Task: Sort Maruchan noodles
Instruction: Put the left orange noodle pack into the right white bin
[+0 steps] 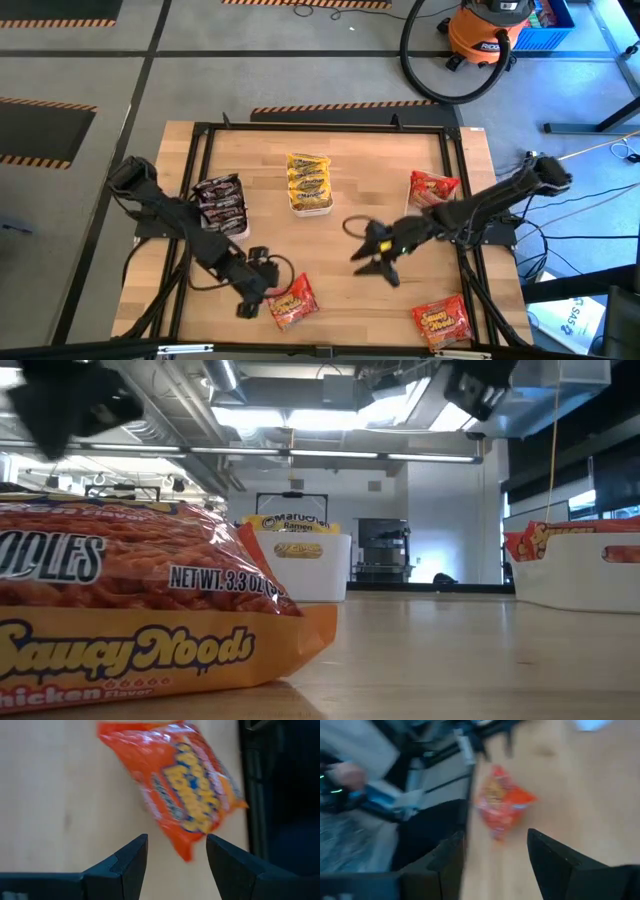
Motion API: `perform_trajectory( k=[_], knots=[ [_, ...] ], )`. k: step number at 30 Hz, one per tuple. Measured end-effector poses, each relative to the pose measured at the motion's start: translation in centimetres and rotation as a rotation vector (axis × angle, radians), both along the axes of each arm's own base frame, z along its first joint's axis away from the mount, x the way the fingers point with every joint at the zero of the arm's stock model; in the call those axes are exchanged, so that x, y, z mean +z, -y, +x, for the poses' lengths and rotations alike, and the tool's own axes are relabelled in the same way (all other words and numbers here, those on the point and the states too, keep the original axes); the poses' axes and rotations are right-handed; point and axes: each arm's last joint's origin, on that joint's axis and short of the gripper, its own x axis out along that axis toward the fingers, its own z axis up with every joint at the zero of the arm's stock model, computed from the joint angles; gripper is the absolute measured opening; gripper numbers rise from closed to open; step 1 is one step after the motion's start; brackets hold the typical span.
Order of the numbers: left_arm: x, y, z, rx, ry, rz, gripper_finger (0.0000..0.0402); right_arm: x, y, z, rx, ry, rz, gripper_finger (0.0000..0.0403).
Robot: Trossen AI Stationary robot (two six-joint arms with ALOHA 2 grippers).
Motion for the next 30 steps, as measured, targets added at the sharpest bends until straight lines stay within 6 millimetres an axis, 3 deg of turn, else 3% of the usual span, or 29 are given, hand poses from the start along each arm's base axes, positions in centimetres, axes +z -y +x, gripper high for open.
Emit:
perform_trajectory(
  k=[6, 13, 19, 30],
  knots=[
    [-0.2, 1.4, -0.6, 0.050, 0.016, -0.026, 0.0197, -3.0, -3.4, 2.7, 0.072, 0.106, -0.011, 0.0200],
    [-0.3, -0.1, 0.7, 0.208, 0.015, -0.054, 0.0249, -7.0, -4.8, 4.4, 0.108, 0.069, -0.012, 0.0260],
    [-1.4, -2.1, 2.5, 0.350, -0.053, -0.109, 0.0299, -9.3, -5.1, 5.2, 0.083, 0.041, -0.027, 0.0281],
    [-3.8, -3.1, 4.7, 0.320, -0.158, -0.201, 0.0304, -12.5, -7.9, 5.3, 0.062, 0.126, -0.099, 0.0276]
  ],
)
